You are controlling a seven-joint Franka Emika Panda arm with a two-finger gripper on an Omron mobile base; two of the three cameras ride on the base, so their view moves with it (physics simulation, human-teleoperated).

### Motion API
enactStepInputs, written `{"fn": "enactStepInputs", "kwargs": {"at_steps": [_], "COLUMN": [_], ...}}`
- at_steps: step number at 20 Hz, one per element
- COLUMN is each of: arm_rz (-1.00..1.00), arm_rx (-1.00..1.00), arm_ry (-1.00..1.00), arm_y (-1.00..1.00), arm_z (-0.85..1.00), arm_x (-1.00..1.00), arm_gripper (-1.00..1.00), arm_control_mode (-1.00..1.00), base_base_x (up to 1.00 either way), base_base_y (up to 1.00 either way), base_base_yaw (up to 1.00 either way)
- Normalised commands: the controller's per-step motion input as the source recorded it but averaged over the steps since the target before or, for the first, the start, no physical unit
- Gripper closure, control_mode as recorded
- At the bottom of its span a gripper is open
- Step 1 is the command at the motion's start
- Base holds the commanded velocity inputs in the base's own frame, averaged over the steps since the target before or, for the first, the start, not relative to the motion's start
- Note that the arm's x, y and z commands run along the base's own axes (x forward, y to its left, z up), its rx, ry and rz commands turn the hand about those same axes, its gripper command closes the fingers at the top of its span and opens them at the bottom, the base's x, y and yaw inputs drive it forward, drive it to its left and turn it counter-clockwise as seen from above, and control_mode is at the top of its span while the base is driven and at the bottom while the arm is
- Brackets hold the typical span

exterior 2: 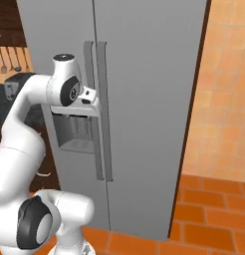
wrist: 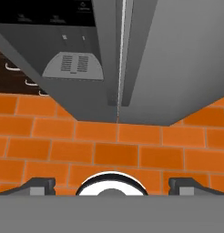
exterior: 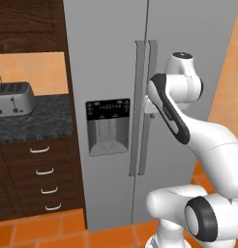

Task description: Take the strawberry from the fridge and place it on top of the pancake, located on the dining counter.

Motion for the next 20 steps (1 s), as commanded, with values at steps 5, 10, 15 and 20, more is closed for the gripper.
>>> {"fn": "enactStepInputs", "kwargs": {"at_steps": [5, 10, 15, 20], "arm_rz": [0.0, 0.0, 0.0, 0.01], "arm_rx": [0.0, 0.0, 0.0, 0.01], "arm_ry": [0.0, 0.0, 0.0, -0.1], "arm_y": [0.0, 0.0, -0.02, -0.12], "arm_z": [0.0, 0.0, -0.02, 0.0], "arm_x": [0.0, 0.0, 0.07, 0.71], "arm_gripper": [-1.0, -1.0, -1.0, -1.0], "arm_control_mode": [1.0, 1.0, -1.0, -1.0], "base_base_x": [-0.49, -0.13, 0.0, 0.0], "base_base_y": [-0.13, 0.0, 0.0, 0.0], "base_base_yaw": [0.0, 0.0, 0.0, 0.0]}}
